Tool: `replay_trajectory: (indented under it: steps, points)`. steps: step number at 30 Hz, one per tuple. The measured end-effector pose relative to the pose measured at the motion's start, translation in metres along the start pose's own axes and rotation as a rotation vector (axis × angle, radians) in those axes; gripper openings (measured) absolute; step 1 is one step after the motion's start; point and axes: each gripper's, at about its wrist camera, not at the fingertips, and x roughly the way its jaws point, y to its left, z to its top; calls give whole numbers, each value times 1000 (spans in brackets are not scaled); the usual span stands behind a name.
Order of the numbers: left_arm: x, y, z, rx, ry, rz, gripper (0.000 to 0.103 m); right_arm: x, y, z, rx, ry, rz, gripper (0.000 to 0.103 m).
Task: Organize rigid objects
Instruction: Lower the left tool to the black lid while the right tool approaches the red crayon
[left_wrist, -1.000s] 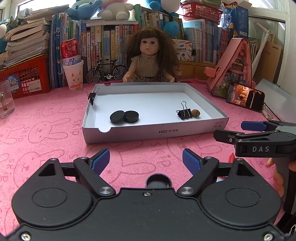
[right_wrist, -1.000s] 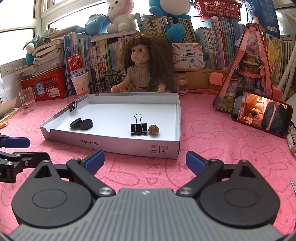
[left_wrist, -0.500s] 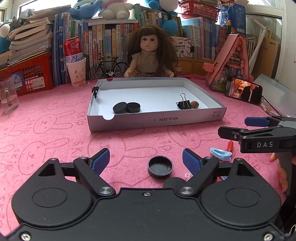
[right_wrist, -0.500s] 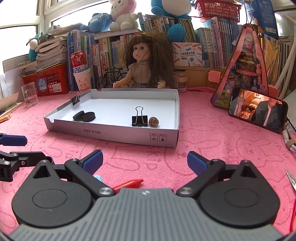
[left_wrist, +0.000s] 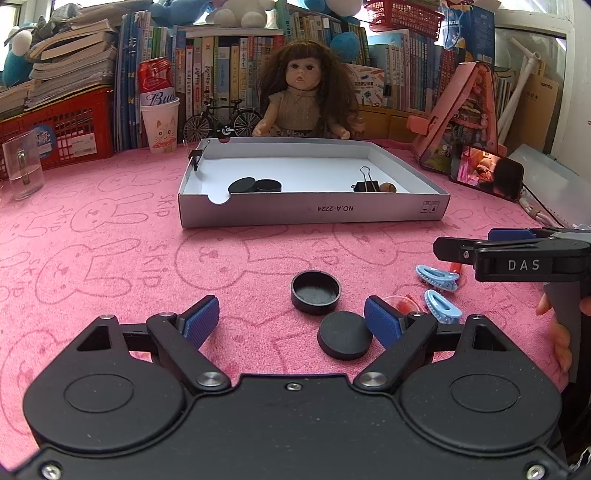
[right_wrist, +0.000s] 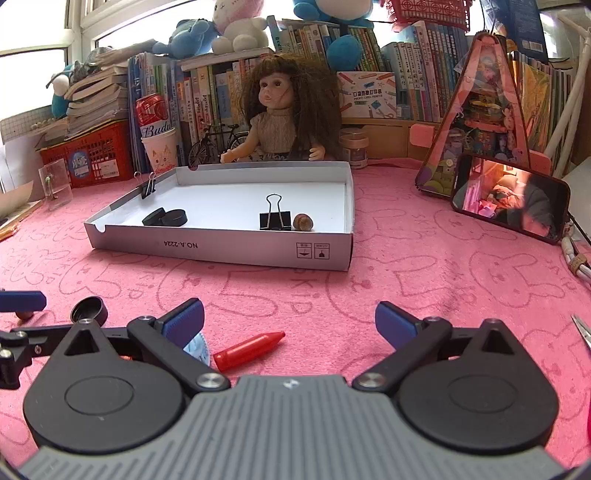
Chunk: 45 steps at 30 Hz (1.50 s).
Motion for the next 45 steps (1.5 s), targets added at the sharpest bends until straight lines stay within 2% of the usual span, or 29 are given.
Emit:
replay_trajectory:
  steps: [9,14,19,26,36,42,45]
  points:
    - [-9,-5,-9,14,-16,-2,83,-3,6,-1,-53,-6,11,103]
    - [-18,-8,-15,40,-26,-38,75,-7,7,-2,-118,10,41,102]
    - [-19,-13,-17,62,-33,-44,62,-10,2,-4,-163,21,72,95]
    - [-18,-18,-16,68,-37,-55,51,-13,1,-3,-212,13,123,86]
    - [-16,-20,-16,76,-38,-62,45,-15,-9,-3,-229,17,118,85]
    - [-15,-20,-16,89,-42,-64,43,-13,3,-9,-282,27,138,84]
    - [-13,-22,-17,96,-39,-61,40,-11,6,-8,-297,22,125,79]
